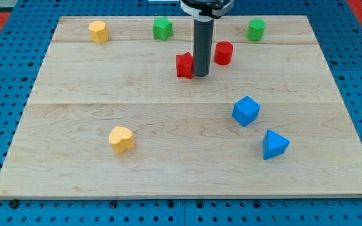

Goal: Move the red star diagonal to the top right of the yellow heart

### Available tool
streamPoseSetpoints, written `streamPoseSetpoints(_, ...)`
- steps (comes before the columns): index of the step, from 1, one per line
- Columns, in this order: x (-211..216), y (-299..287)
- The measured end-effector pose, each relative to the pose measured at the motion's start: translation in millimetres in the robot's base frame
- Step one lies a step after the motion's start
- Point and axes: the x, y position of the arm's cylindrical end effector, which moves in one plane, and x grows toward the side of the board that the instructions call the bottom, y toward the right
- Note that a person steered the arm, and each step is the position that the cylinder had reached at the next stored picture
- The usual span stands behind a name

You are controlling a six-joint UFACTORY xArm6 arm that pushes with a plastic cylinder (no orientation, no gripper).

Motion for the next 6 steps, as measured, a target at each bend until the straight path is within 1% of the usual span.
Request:
streamPoseSetpoints(1, 0.5, 36.2)
streamPoseSetpoints(2, -1.3, 37.5)
streamPoseSetpoints(3, -22.5, 27.1)
streamPoseSetpoints(4, -33.6, 8.3)
streamPoseSetpoints(5, -28.7, 9.8)
streamPoseSetpoints(6, -23.9, -9.0)
